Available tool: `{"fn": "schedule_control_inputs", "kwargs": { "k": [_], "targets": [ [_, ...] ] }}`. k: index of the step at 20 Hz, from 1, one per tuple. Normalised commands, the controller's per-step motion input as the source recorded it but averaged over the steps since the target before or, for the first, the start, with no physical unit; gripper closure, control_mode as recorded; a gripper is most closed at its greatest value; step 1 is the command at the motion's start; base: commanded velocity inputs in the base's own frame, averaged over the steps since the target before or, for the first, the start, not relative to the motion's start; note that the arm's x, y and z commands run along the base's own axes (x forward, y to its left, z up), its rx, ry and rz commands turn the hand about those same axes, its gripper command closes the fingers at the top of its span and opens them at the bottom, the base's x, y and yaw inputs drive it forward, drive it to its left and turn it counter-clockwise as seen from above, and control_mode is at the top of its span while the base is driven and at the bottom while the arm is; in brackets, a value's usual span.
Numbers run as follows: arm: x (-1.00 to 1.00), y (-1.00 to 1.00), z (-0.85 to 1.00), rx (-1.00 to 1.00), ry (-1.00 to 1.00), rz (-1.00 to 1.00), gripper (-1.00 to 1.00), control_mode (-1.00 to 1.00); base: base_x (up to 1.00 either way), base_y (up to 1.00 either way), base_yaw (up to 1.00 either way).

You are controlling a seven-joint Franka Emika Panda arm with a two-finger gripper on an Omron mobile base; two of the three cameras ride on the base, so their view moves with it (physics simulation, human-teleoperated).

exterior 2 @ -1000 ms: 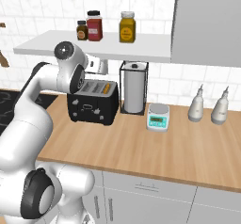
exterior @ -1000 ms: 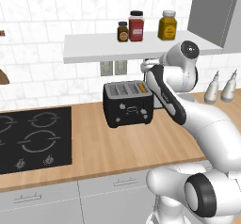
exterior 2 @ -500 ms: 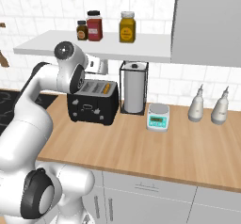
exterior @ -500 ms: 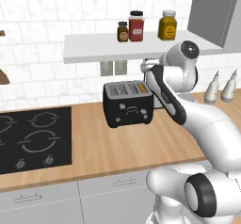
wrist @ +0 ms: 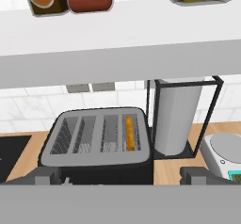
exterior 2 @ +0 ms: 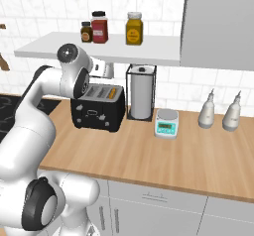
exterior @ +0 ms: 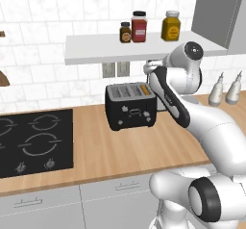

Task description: Start the toaster. Once the lever pops up, take the bread to the plate on the dining counter.

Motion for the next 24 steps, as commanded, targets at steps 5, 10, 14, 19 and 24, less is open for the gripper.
{"fn": "schedule_control_inputs", "kwargs": {
  "k": [5, 10, 14, 19, 24],
  "targets": [
    [0.0, 0.0, 0.0, 0.0, 0.0, 0.0, -1.0, -1.0, 0.0, 0.0, 0.0],
    [0.0, 0.0, 0.0, 0.0, 0.0, 0.0, -1.0, -1.0, 0.0, 0.0, 0.0],
    [0.0, 0.0, 0.0, 0.0, 0.0, 0.0, -1.0, -1.0, 0.0, 0.0, 0.0],
    [0.0, 0.0, 0.0, 0.0, 0.0, 0.0, -1.0, -1.0, 0.0, 0.0, 0.0],
    [0.0, 0.0, 0.0, 0.0, 0.0, 0.0, -1.0, -1.0, 0.0, 0.0, 0.0]
  ]
}}
